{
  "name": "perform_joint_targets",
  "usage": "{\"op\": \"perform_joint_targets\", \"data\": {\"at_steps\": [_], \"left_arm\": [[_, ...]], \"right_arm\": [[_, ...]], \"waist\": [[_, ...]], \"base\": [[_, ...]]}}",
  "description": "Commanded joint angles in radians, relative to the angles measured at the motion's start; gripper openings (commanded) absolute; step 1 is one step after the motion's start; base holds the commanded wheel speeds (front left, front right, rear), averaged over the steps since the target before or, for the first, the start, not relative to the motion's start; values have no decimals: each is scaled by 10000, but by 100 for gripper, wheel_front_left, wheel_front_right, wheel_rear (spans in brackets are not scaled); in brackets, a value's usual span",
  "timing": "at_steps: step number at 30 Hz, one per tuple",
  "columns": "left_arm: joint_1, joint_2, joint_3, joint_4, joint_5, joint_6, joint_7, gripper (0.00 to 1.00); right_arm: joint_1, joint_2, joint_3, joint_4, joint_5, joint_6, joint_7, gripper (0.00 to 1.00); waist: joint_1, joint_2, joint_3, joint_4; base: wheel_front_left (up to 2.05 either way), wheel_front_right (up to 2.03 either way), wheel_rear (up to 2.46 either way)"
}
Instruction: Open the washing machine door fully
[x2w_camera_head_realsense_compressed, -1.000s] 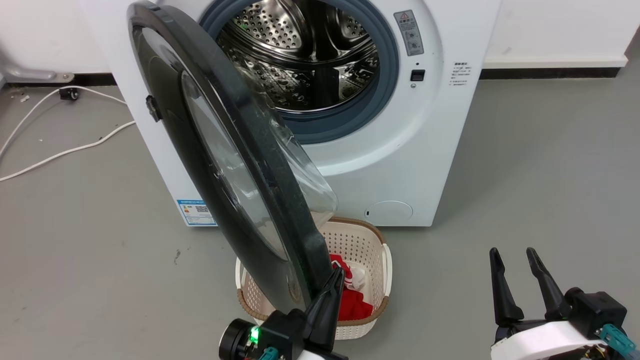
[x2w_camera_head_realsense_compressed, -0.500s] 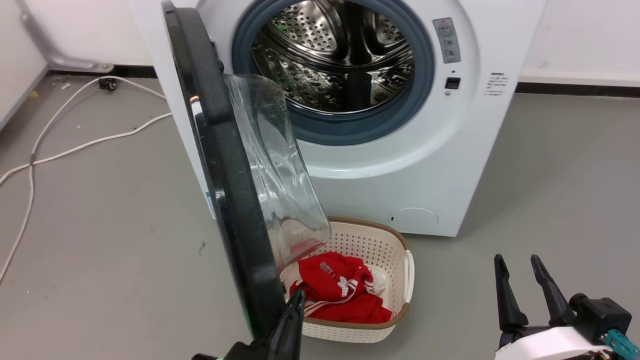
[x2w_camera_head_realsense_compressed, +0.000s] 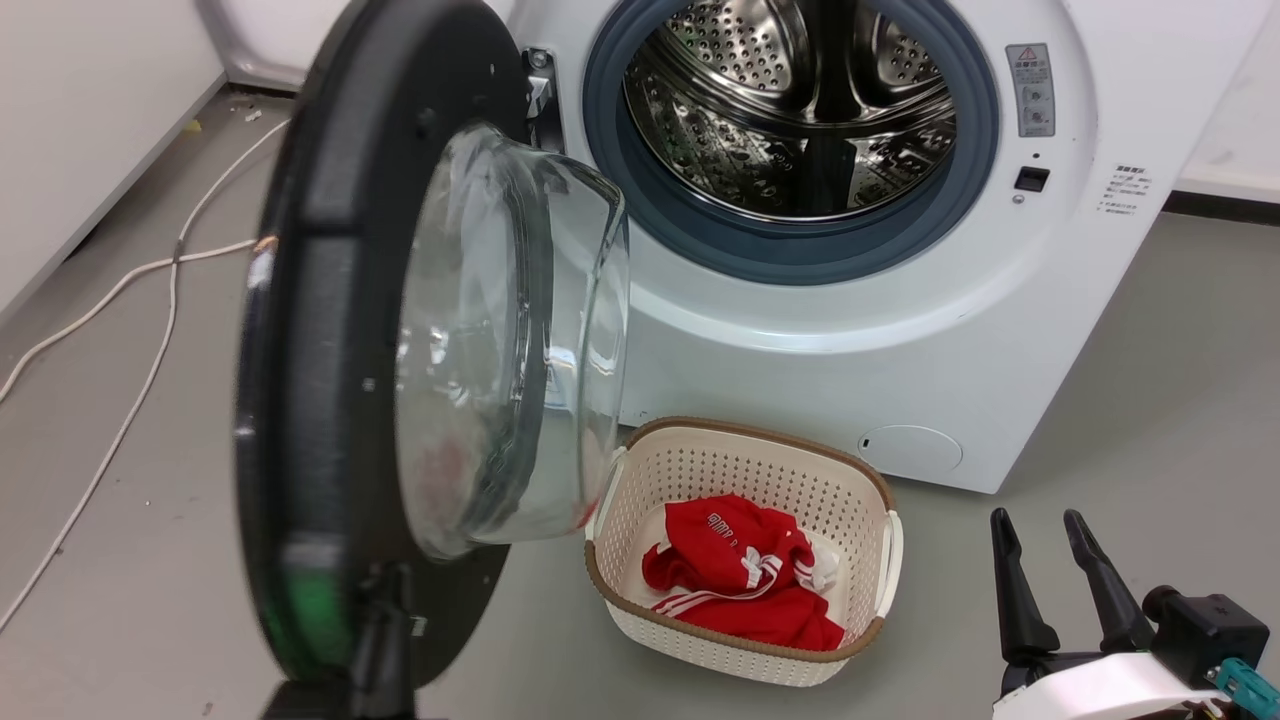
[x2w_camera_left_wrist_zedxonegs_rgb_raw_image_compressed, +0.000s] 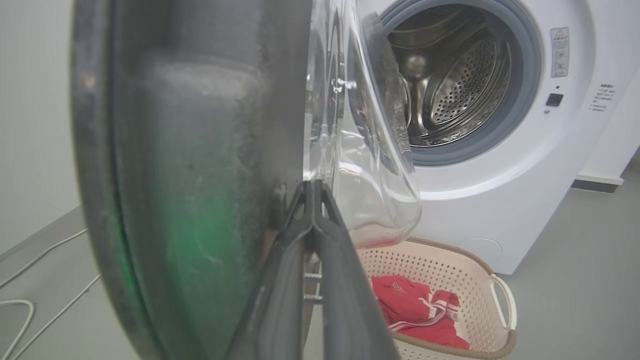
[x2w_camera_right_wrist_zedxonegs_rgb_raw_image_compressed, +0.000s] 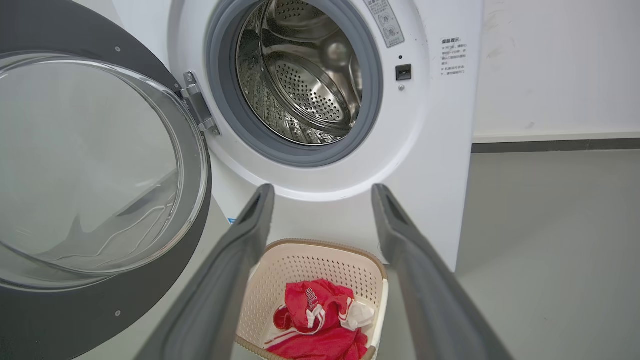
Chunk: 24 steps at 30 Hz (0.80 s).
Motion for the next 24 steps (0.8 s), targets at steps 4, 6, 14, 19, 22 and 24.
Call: {"op": "perform_joint_targets", "data": {"at_steps": [4, 6, 14, 19, 22, 24], "left_arm": [[-459, 482, 1076, 221, -221, 99, -22, 0], [-700, 699, 1564, 386, -295, 35, -22, 0], [-1810, 1236, 3584, 1588, -754, -532, -22, 0], [-2310, 1477, 4517, 2230, -793, -931, -22, 0], [-2589, 1464, 5137, 2621, -745, -1161, -23, 0], [-2771, 1562, 5488, 3018, -740, -1361, -13, 0]], "right_arm": [[-151, 17, 31, -130, -75, -3, 112, 100], [-197, 17, 48, -187, -115, -3, 120, 100], [-474, 17, 73, -316, -138, -3, 213, 100], [-635, 17, 58, -343, -153, -3, 210, 100], [-665, 17, 23, -355, -168, -3, 204, 100], [-726, 19, 11, -350, -168, -3, 191, 100]], "waist": [[0, 0, 215, 22], [0, 0, 339, -20], [0, 0, 844, -412], [0, 0, 1072, -618], [0, 0, 1227, -730], [0, 0, 1283, -776]], "base": [[0, 0, 0], [0, 0, 0], [0, 0, 0], [0, 0, 0], [0, 0, 0], [0, 0, 0]]}}
